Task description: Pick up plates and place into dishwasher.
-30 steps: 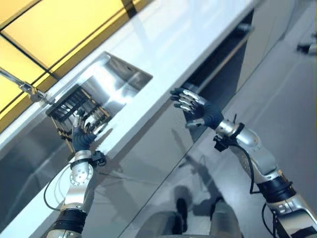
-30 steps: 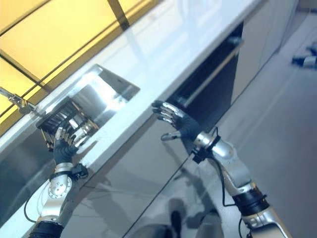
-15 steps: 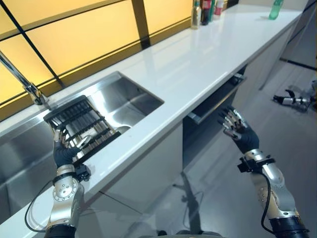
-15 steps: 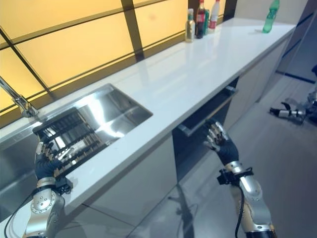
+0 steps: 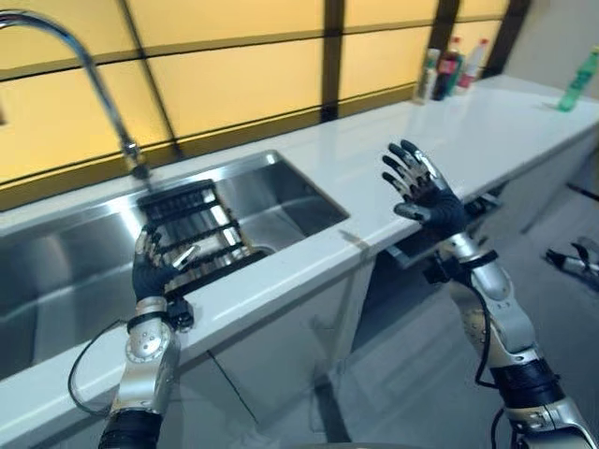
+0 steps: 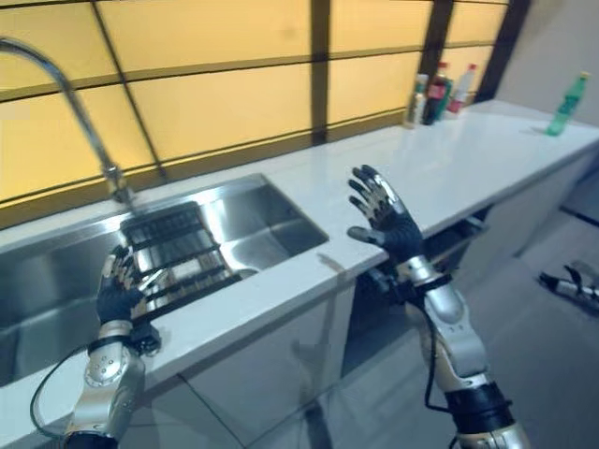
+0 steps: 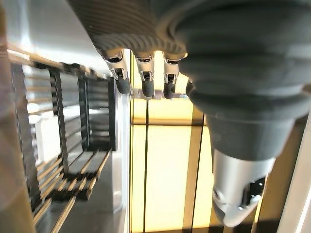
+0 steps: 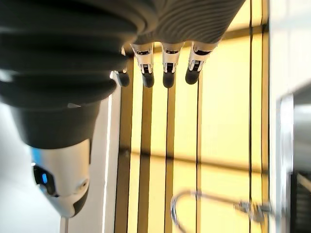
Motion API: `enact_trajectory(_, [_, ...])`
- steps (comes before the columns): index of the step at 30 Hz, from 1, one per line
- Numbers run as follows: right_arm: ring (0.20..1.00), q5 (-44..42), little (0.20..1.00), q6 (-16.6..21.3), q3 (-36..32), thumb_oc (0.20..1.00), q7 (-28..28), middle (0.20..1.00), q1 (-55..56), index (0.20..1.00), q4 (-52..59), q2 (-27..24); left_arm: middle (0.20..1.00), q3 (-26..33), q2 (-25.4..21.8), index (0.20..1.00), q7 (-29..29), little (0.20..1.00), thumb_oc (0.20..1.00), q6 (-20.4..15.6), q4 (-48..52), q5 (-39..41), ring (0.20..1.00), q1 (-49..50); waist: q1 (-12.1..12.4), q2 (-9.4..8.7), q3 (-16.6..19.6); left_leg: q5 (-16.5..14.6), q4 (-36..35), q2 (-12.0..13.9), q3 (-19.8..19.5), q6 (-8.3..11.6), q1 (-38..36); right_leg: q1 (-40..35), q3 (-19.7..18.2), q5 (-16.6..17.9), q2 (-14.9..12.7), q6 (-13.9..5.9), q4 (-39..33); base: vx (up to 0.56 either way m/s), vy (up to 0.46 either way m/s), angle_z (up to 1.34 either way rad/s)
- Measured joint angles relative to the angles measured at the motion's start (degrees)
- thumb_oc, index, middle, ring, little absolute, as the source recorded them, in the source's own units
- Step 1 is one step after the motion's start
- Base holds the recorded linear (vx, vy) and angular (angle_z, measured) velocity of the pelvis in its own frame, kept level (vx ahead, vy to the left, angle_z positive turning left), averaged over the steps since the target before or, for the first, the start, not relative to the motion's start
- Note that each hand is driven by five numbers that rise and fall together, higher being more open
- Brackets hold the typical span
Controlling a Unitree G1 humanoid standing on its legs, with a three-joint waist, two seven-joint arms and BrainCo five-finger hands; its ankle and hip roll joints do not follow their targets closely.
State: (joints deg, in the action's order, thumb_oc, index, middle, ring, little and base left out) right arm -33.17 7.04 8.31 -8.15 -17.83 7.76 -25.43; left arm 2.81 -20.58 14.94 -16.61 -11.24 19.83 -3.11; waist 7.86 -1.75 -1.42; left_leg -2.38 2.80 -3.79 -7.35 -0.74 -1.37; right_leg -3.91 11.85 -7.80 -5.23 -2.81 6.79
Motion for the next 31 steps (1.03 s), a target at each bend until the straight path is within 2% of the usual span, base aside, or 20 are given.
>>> enact_trajectory(4, [1.000, 0.53, 1.000, -1.34, 3.81, 1.000, 4.08, 1.000, -3.76, 1.000, -5.46, 2.29, 1.000, -1.30, -0.77, 1.000, -0.43, 1.000, 1.000, 2.23, 4.17, 0.09, 1.000, -1.04, 2.97, -2.42, -1.27, 0.32, 0.79, -0.67, -2.66, 0.16, 1.13, -1.42, 2.19, -0.18, -0.08, 0.00, -0.88, -0.01, 0.002, 0.51])
enact_trajectory(6, [1.000, 1.10, 1.000, -2.27, 4.95, 1.000, 5.57, 1.000, -3.99, 1.000, -7.18, 3.14, 1.000, -1.61, -0.78, 1.000, -0.80, 1.000, 1.000, 2.97, 5.57, 0.09, 1.000, -1.77, 4.10, -3.17, -1.89, 0.36, 2.03, -1.12, -2.81, 0.10, 2.16, -1.58, 2.72, -0.40, -0.42, -0.23, -0.91, 0.03, -0.046, 0.58])
enact_trajectory(11, [1.000, 1.26, 1.000, -2.98, 8.59, 1.000, 8.56, 1.000, -3.91, 1.000, -14.22, 4.98, 1.000, -1.68, -1.01, 1.000, -1.22, 1.000, 1.000, 5.30, 6.46, 0.13, 1.000, -1.81, 4.45, -4.73, -3.02, 0.93, 4.12, -2.44, -5.93, -0.01, 4.37, -2.96, 2.48, -0.89, -0.65, -0.74, -1.55, 0.02, -0.111, 0.62])
enact_trajectory(13, [1.000, 1.25, 1.000, -3.01, 8.68, 1.000, 8.87, 1.000, -3.89, 1.000, -17.59, 6.52, 1.000, -1.98, -1.10, 1.000, -1.42, 1.000, 1.000, 5.50, 6.99, 0.03, 1.000, -2.24, 5.68, -5.45, -3.54, 1.35, 4.43, -2.44, -7.04, 0.31, 5.06, -3.12, 2.29, -1.02, -0.38, -0.68, -1.99, 0.00, -0.153, 0.35])
enact_trajectory(18, [1.000, 1.03, 1.000, -3.02, 11.38, 1.000, 10.27, 1.000, -3.90, 1.000, -21.73, 8.17, 1.000, -4.03, -2.06, 1.000, -1.52, 1.000, 1.000, 7.55, 7.48, -0.06, 1.000, -2.83, 6.14, -5.24, -3.87, 1.95, 3.73, -2.37, -7.53, 0.58, 4.96, -4.86, 2.92, -0.50, 0.25, -0.32, -3.94, -0.02, -0.107, 0.21])
enact_trajectory(20, [1.000, 0.99, 1.000, -3.00, 11.84, 1.000, 11.57, 1.000, -3.90, 1.000, -22.51, 9.09, 1.000, -4.04, -2.11, 1.000, -1.53, 1.000, 1.000, 8.41, 7.79, -0.07, 1.000, -2.93, 7.16, -4.81, -4.15, 2.26, 3.38, -2.39, -7.69, 0.69, 4.90, -4.99, 2.97, -0.26, 0.45, -0.20, -4.42, -0.03, -0.066, 0.06])
enact_trajectory(24, [1.000, 0.96, 1.000, -2.44, 12.38, 1.000, 13.14, 1.000, -3.92, 1.000, -23.19, 9.16, 1.000, -4.85, -2.15, 1.000, -1.51, 1.000, 1.000, 10.25, 7.82, 0.02, 1.000, -4.29, 6.95, -4.45, -4.36, 3.99, 1.67, -2.45, -7.55, 0.60, 4.59, -6.16, 3.65, 0.02, 0.58, -0.13, -5.94, -0.03, -0.042, 0.27])
enact_trajectory(31, [1.000, 0.93, 1.000, -1.89, 12.39, 1.000, 13.71, 1.000, -3.93, 1.000, -23.82, 10.27, 1.000, -5.58, -2.23, 1.000, -1.51, 1.000, 1.000, 12.20, 7.85, 0.16, 1.000, -4.28, 7.17, -3.54, -4.61, 4.11, 0.67, -2.38, -6.94, 0.63, 3.13, -7.95, 3.69, -0.06, 0.75, -0.01, -7.10, -0.03, -0.013, 0.07])
